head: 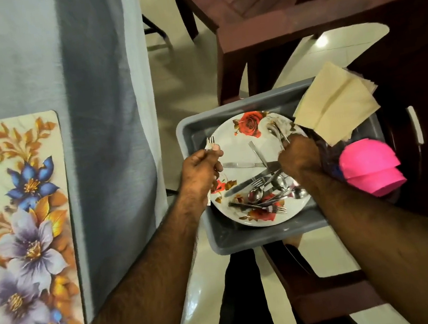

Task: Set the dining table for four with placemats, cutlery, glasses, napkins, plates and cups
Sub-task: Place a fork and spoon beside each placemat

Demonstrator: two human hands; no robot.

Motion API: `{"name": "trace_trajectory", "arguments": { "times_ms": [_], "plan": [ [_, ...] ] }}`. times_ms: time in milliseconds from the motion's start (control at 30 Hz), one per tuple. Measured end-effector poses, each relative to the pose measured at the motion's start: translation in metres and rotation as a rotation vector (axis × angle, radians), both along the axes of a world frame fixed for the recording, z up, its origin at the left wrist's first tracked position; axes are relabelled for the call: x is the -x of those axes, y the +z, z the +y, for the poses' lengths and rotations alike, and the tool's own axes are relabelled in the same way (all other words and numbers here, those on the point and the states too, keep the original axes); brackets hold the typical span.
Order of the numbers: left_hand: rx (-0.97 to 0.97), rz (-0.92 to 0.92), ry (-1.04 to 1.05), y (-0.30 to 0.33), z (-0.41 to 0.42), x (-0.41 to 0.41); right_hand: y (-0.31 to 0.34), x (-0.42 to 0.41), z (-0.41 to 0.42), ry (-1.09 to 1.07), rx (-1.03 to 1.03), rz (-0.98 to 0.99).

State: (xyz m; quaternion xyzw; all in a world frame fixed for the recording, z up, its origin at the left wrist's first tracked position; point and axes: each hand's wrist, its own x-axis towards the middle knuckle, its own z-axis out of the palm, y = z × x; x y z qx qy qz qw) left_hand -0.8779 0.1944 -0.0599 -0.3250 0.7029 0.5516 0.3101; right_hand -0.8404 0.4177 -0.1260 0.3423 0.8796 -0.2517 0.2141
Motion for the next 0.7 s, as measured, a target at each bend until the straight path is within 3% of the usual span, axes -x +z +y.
{"name": "trace_trajectory", "arguments": {
  "times_ms": [133, 267, 400, 500, 700],
  "plan": [
    [-0.050, -0.006, 0.095, 0.016, -0.011, -0.020, 0.025, -0.004, 0.003, -0.107, 0.369, 0.109],
    [-0.130, 0.030, 0.195, 0.069, -0.006, -0.041, 0.098, -0.016, -0.005, -0.112, 0.727, 0.159],
    [-0.306, 0.097, 0.329, 0.151, 0.006, -0.059, 0.185, -0.039, -0.027, -0.063, 0.849, 0.124],
    [-0.321, 0.136, 0.372, 0.206, 0.004, -0.071, 0.240, -0.059, -0.043, 0.051, 0.873, 0.107],
    [-0.236, 0.290, 0.379, 0.265, -0.067, -0.098, 0.310, -0.083, -0.072, -0.154, 1.073, 0.093]
  ]
}}
